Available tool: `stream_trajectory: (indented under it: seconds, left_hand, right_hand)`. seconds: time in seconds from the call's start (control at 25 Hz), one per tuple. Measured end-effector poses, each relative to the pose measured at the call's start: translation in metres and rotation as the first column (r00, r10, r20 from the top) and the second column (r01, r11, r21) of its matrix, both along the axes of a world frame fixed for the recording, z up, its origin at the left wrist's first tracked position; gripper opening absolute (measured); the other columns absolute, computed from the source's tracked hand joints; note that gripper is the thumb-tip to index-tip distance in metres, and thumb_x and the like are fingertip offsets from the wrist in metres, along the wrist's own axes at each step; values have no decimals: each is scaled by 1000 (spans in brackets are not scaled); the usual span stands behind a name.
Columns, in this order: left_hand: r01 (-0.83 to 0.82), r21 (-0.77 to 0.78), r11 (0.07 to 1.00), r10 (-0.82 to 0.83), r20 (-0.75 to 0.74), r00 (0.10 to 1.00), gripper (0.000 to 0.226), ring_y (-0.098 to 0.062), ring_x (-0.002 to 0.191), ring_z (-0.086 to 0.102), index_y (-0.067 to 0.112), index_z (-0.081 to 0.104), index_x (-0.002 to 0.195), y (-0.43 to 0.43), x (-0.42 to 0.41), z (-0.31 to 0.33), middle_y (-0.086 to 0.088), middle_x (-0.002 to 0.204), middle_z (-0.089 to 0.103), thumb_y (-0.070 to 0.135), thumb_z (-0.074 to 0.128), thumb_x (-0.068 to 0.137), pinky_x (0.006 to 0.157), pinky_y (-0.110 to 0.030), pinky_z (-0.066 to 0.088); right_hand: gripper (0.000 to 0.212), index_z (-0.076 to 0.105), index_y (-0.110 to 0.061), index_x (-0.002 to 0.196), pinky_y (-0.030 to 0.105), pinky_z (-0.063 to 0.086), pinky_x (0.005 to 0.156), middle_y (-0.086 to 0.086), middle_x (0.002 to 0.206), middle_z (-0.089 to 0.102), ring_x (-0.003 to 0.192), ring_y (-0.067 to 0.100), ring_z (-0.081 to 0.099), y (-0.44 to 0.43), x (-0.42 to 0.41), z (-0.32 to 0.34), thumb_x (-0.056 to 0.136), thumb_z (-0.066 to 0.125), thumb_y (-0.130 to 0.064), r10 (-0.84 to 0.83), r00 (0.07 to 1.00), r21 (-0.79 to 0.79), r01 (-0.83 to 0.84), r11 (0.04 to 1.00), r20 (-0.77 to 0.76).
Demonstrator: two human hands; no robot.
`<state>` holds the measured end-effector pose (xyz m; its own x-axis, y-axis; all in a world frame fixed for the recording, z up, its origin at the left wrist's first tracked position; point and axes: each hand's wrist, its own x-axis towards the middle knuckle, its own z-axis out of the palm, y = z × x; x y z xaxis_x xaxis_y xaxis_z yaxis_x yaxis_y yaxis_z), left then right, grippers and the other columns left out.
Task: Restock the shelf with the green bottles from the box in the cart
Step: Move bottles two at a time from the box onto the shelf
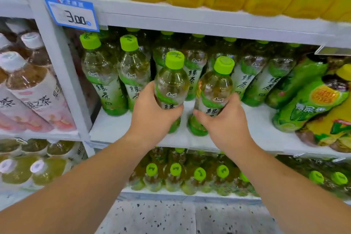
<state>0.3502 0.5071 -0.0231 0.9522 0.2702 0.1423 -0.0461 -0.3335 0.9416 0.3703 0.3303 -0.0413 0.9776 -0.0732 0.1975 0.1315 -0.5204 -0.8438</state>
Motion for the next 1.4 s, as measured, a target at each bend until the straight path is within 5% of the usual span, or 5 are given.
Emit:
stream_trajectory:
  seconds: [0.32,0.48,0.6,1.12,1.4]
  left_hand:
    - [-7,81,997,11,-54,998,50,8,96,61,39,55,109,7,-2,-20,18,105,65,27,87,71,76,-5,49]
    - [-54,269,962,102,-167,981,59,-12,109,55,26,61,129,8,-20,-49,6,122,48,31,86,75,100,-34,50]
    - [-104,310,945,162,-168,972,59,-9,96,58,24,59,136,8,-23,-60,4,122,54,36,80,81,86,-25,47]
    - [-272,266,925,319,-154,935,31,-2,58,52,22,62,66,-3,3,-57,13,62,57,40,86,73,54,-3,37]
    - [-332,239,913,376,-172,910,42,-20,62,60,14,61,62,0,11,-64,-3,65,65,47,84,73,53,-18,42]
  right_hand:
    - [53,45,-47,103,-4,39,68,-31,100,60,91,-27,52,-8,-9,-21,72,87,-38,103,988,90,-93,992,-115]
    - [45,48,-53,102,-8,34,73,-47,93,56,94,-34,46,-16,-19,-38,79,82,-34,111,979,74,-99,992,-172]
    - [43,47,-55,95,-11,32,72,-60,88,48,91,-36,45,-15,-16,-43,80,81,-33,108,981,27,-105,994,-162]
    - [44,50,-42,110,21,54,86,-33,98,58,96,-16,58,6,17,-60,81,80,-28,63,996,124,-56,991,-59]
    - [45,59,-36,121,0,43,74,-32,104,62,96,-16,58,15,22,-72,81,79,-37,47,996,209,-31,978,-72]
